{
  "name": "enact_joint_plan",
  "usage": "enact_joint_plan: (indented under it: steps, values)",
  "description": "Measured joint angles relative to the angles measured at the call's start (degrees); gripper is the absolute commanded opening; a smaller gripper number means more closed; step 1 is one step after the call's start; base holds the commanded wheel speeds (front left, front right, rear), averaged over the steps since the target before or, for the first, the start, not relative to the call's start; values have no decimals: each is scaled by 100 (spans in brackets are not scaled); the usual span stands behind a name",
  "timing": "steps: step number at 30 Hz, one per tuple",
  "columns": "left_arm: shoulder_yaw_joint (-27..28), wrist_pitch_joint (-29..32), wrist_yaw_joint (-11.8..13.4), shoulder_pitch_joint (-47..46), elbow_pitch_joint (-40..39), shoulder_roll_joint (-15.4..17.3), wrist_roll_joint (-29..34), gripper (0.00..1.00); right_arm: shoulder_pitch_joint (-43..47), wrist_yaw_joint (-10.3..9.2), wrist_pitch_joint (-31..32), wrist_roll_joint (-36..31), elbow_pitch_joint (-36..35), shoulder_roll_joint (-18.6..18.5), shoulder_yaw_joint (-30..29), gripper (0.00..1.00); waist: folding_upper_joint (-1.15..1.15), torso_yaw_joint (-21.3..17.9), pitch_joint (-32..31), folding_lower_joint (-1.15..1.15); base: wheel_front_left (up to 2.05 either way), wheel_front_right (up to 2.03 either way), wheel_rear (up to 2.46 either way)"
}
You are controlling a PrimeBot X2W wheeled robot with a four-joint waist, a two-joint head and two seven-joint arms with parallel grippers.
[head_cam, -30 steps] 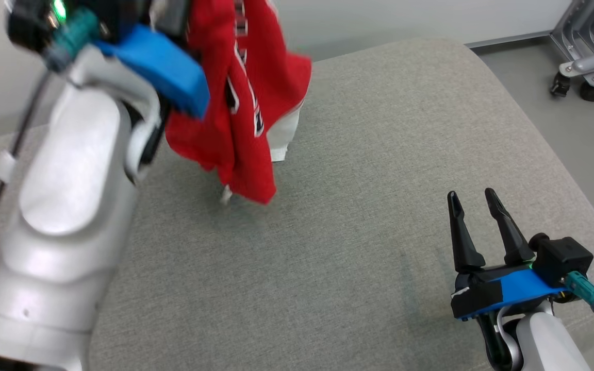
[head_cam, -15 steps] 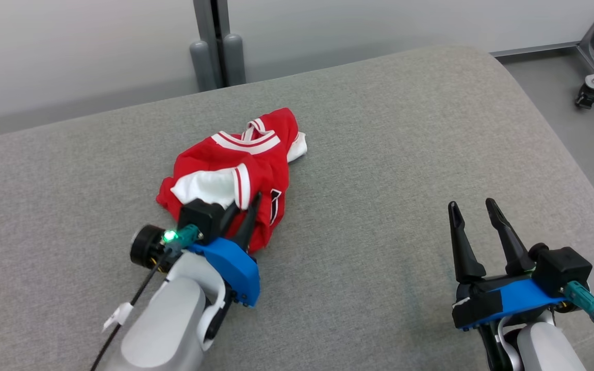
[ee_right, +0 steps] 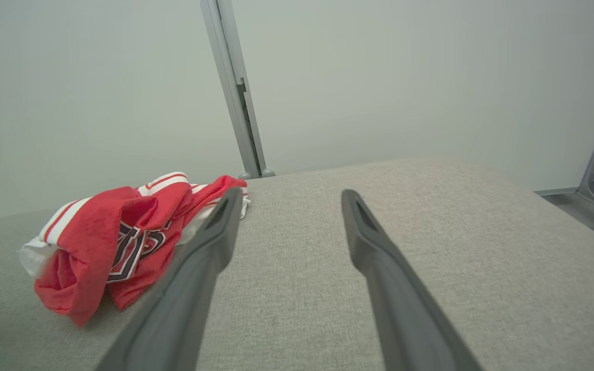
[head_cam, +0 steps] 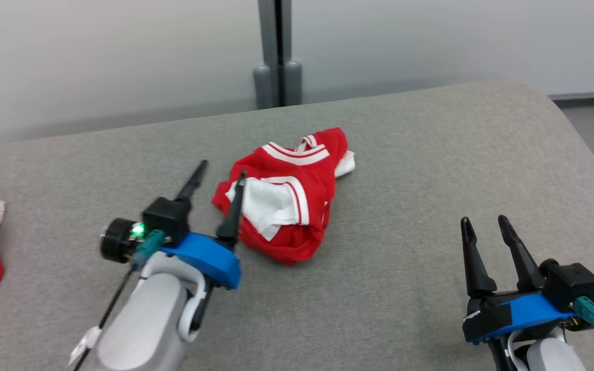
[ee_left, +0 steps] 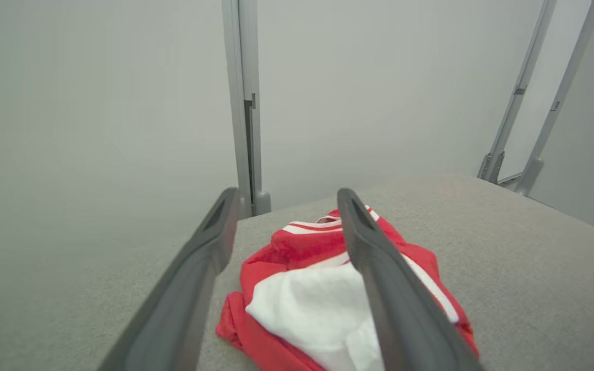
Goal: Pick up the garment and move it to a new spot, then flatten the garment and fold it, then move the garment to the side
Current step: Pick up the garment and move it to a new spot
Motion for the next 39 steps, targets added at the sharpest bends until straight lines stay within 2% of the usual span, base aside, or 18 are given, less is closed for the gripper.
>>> enact_joint_plan:
  steps: [8, 16, 25, 39]
  values:
    - [927, -33, 476, 700, -1261, 521, 71, 100, 87, 0, -1, -52, -38, 0, -92, 100, 1, 493, -134, 0, 0, 0, 0]
    - [1590, -33, 643, 1655, -2090, 598, 444, 100, 128, 0, -2, -148, -32, 0, -196, 100, 0, 829, -209, 0, 0, 0, 0]
    - [2106, -33, 528, 2499, -2376, 364, 754, 100, 296, 0, -2, -220, 29, 0, -236, 100, 0, 983, -331, 0, 0, 0, 0]
    - [2713, -33, 77, 2895, -2212, -16, 1113, 100, 552, -1, 29, -249, 156, 1, -205, 100, 0, 1026, -605, 0, 0, 0, 0]
